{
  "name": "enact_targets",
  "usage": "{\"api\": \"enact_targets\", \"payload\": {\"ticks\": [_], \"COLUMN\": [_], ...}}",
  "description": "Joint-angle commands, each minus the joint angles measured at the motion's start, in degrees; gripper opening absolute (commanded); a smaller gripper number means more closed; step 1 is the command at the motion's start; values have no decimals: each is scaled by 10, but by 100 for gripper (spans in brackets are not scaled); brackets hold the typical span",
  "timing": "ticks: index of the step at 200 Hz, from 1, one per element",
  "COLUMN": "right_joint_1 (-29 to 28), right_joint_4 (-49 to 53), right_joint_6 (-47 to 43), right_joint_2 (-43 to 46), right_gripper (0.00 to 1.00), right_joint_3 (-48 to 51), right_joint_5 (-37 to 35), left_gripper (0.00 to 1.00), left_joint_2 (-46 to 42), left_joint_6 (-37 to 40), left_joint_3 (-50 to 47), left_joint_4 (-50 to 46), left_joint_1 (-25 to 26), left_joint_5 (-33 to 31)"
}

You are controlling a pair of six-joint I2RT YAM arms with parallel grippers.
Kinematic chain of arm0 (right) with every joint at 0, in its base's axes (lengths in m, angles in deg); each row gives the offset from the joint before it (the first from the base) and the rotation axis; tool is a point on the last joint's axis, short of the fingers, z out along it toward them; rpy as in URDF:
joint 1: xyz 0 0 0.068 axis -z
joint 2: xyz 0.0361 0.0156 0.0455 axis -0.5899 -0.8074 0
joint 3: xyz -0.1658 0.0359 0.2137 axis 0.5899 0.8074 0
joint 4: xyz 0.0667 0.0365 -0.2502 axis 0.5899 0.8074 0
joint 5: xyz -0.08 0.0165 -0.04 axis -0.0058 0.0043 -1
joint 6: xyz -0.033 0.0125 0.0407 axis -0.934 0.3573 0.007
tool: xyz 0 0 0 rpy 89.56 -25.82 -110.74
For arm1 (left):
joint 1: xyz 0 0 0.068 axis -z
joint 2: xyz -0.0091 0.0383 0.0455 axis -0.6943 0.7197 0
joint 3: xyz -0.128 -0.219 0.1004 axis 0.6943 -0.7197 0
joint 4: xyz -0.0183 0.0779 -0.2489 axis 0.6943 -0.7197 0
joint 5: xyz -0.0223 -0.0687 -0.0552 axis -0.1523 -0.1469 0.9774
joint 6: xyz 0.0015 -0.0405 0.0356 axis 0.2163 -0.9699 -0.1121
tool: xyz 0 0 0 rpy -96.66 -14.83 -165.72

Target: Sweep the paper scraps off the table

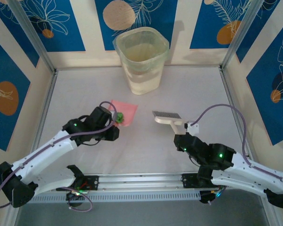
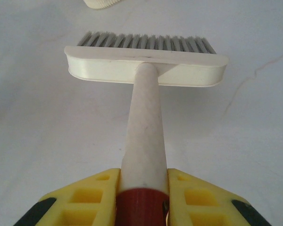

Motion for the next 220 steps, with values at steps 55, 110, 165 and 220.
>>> {"api": "enact_targets", "payload": {"ticks": [55, 110, 165, 220], "right_joint_1": [7, 9, 9, 6], "right_joint_4": [-52, -117, -186, -215], "right_joint_6": [-4, -24, -37, -44], "right_joint_2": [-9, -71, -102, -137], "right_gripper": [0, 0, 0, 0], "right_joint_3": [36, 58, 84, 85], "right_joint_5": [5, 61, 94, 125], "left_gripper": [0, 0, 0, 0], "left_joint_2": [141, 290, 472, 539], "left_joint_6": [70, 72, 38, -80], "left_joint_3": [332, 569, 845, 880], "left_joint_4": [-164, -211, -252, -88], "left_joint_1": [1, -29, -81, -136], "left_joint_5": [-26, 46, 166, 309]}}
